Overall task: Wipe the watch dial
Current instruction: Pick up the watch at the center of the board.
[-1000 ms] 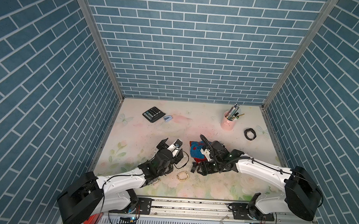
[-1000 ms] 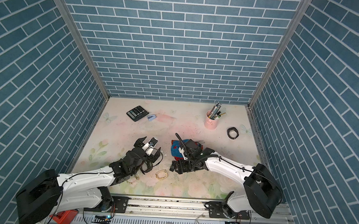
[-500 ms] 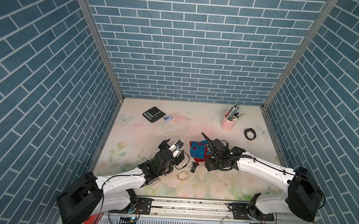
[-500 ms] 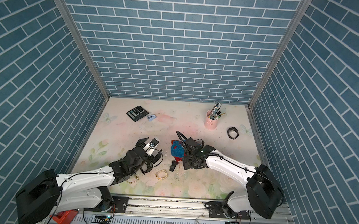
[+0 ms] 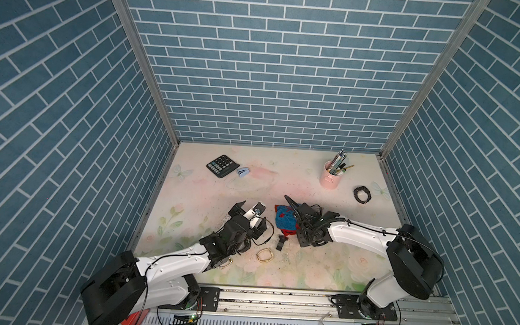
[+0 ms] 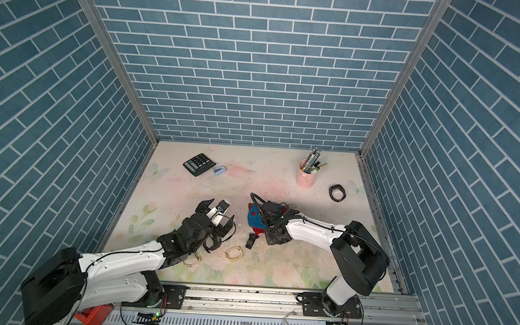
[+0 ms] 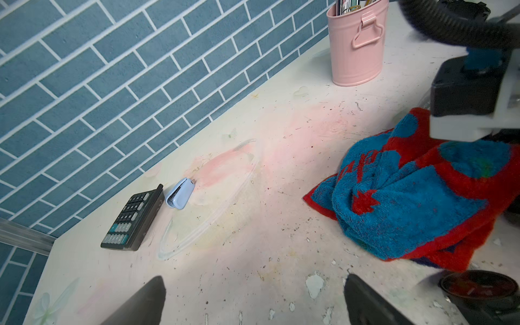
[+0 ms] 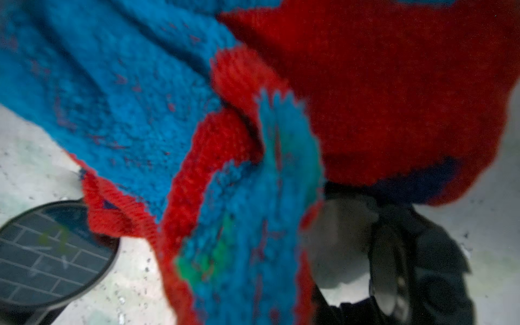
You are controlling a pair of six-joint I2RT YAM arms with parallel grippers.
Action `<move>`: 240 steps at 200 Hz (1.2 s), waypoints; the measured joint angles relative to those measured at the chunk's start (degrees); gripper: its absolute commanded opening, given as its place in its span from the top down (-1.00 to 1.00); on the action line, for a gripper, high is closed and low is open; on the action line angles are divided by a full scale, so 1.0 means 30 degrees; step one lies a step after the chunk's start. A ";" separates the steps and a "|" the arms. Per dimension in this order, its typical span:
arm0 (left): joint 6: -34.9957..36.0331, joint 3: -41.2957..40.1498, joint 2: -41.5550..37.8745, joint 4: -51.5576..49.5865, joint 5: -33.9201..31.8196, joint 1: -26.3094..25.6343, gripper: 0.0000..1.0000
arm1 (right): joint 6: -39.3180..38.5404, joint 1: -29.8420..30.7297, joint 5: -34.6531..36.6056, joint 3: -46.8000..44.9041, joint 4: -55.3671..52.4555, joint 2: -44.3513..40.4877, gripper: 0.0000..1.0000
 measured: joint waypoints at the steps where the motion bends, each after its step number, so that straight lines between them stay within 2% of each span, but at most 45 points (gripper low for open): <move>1: 0.0000 0.0000 0.0000 -0.0007 0.0000 0.0000 -0.99 | -0.0015 0.0000 0.0007 0.0000 0.0007 0.0015 0.42; 19: -0.0080 0.0000 0.0000 -0.0036 0.0000 0.0000 -0.99 | -0.0248 -0.0015 0.0510 0.0000 0.0073 0.0226 0.48; 57: -0.0240 0.0000 0.0000 -0.0044 0.0015 0.0000 -0.99 | -0.0969 -0.0342 0.1042 0.0000 0.0364 0.0372 0.83; 89: -0.0408 0.0000 -0.0131 -0.0138 -0.0066 0.0000 -0.99 | -0.1319 -0.0532 0.1304 -0.0342 0.0685 0.0102 0.95; 114: -0.1304 0.0255 -0.1086 -0.1049 0.0000 0.0000 -0.99 | -0.1661 -0.0648 0.1887 -0.1071 0.0539 -0.1508 1.00; 144: -0.2820 0.1311 -0.2616 -0.2528 0.0634 0.0000 -0.99 | -0.2681 -0.0714 0.3140 -0.1341 0.0656 -0.4852 1.00; 169: -0.3526 0.2463 -0.3796 -0.3832 0.2200 0.0000 -0.99 | -0.4546 -0.0736 0.3490 -0.1392 0.1530 -0.7570 1.00; 195: -0.4452 0.4051 -0.4488 -0.5224 0.4699 0.0007 -0.94 | -0.7235 -0.0743 0.2834 -0.1756 0.3147 -1.0003 1.00; 214: -0.5224 0.5668 -0.4459 -0.6105 0.7286 0.0015 -0.95 | -0.9748 -0.0750 0.1457 -0.2769 0.5158 -1.2014 1.00; 240: -0.6120 0.7402 -0.4211 -0.6455 1.0914 0.0022 -0.95 | -1.4076 -0.0750 -0.1639 -0.5428 0.9194 -1.4695 1.00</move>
